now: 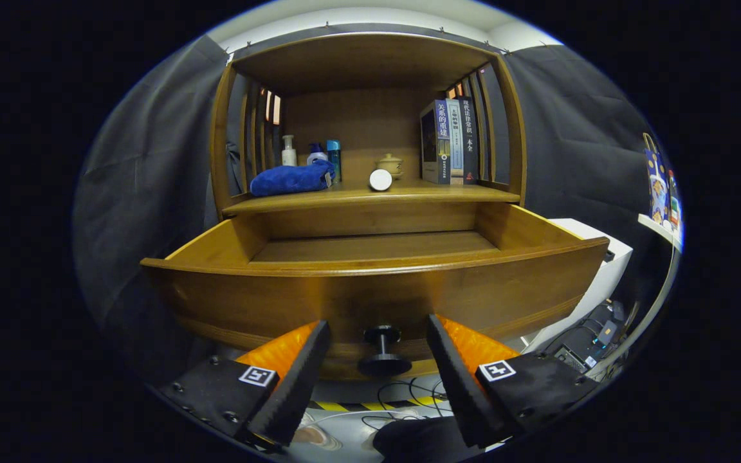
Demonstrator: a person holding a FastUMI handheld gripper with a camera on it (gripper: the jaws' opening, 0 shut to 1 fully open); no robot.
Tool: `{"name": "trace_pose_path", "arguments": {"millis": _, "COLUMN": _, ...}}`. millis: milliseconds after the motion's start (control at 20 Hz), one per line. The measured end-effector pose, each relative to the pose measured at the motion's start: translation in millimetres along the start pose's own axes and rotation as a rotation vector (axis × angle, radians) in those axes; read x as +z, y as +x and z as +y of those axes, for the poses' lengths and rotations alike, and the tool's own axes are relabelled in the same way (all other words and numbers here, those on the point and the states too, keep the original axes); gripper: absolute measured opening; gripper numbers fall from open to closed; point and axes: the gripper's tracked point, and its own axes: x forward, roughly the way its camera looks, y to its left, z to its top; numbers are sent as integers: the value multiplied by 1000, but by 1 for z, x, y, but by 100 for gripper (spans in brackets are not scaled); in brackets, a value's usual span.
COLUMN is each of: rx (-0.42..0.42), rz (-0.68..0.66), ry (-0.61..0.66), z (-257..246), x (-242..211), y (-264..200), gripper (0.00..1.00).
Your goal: Pull open the drawer, take out the items inside it, and place them on the countertop above the cabinet.
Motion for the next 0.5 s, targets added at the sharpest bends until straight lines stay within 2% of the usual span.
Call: {"name": "trace_pose_path", "arguments": {"millis": 500, "rx": -5, "rz": 4, "ry": -11, "z": -4, "x": 16, "y": 32, "gripper": 99}}
